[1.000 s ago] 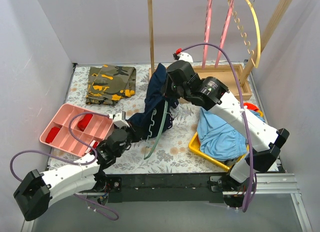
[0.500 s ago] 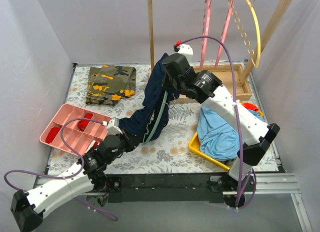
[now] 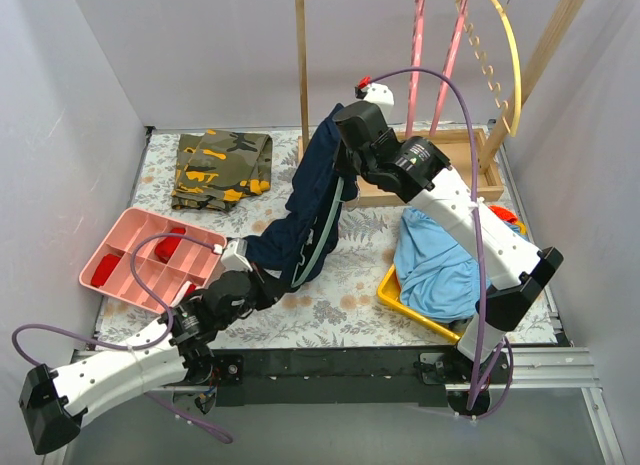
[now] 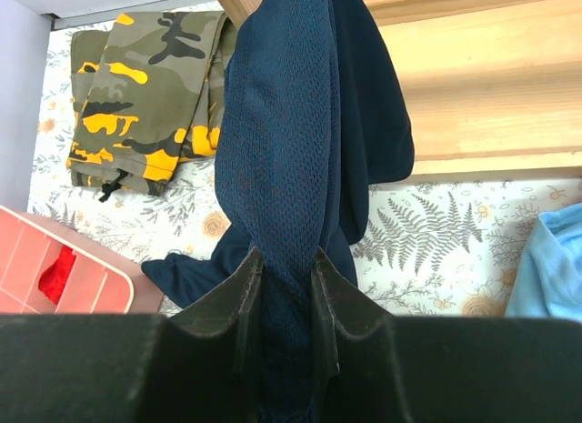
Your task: Place the shorts on the hanger
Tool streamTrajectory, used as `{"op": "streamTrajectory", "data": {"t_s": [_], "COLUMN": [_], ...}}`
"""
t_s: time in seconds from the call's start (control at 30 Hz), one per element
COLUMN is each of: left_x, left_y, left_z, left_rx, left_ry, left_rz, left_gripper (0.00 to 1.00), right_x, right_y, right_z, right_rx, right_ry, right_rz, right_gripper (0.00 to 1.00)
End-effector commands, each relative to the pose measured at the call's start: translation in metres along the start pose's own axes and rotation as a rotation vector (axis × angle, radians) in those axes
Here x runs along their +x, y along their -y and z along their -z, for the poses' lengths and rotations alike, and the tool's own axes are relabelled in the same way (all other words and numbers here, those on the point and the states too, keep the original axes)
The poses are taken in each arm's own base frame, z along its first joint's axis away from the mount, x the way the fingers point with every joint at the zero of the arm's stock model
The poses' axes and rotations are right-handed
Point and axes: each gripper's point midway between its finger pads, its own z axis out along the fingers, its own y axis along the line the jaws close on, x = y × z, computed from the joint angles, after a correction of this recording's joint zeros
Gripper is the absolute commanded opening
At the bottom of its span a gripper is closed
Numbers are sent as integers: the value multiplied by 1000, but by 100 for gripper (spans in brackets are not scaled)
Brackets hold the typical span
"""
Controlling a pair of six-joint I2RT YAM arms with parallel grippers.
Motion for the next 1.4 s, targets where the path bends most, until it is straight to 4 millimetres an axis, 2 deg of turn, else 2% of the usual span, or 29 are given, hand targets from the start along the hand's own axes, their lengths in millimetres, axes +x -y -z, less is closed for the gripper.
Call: {"op": "streamTrajectory", "data": {"t_s": [0.0,0.3,0.43,0.53,0.63,0.67,0.77,0.8,0.87,0.9,0.97,1.0,1.13,1.2,1.23,1.37], "left_x": [34,42,39,39,31,19,-4,-19,-30,-44,-51,-63,-87,-92,-99,-107], "left_y": [-42,-36,-23,-10,7,28,64,89,110,131,144,161,191,194,202,210], "left_z": [6,12,17,21,23,27,34,41,43,52,52,60,79,86,93,104], "left_rx": [-175,-183,-168,-137,-109,-62,12,65,80,115,117,149,209,211,225,231], "left_ry": [-140,-187,-206,-223,-214,-193,-145,-116,-112,-92,-91,-71,-22,-22,-9,-14], "left_rz": [-96,-140,-166,-174,-181,-183,-216,-214,-249,-270,-301,-309,-333,-354,-351,-378], "left_gripper": [0,0,0,0,0,0,0,0,0,0,0,0,0,0,0,0], "right_x": [-119,-123,-114,-116,-109,-104,-87,-82,-75,-73,-66,-65,-55,-50,-46,-22], "right_y": [18,27,29,32,27,27,23,20,9,6,0,-2,-19,-17,-18,-17], "right_z": [48,38,30,30,26,25,16,15,20,21,25,28,45,54,57,53], "right_rx": [11,69,81,91,80,82,74,64,34,29,0,-18,-129,-145,-156,-144], "right_ry": [388,412,398,410,380,367,307,292,270,258,219,210,129,95,75,-22], "right_rz": [-180,-133,-118,-117,-106,-105,-95,-92,-87,-84,-86,-102,-129,-170,-181,-206], "right_gripper": [1,1,1,1,1,1,1,1,1,1,1,1,1,1,1,1]}}
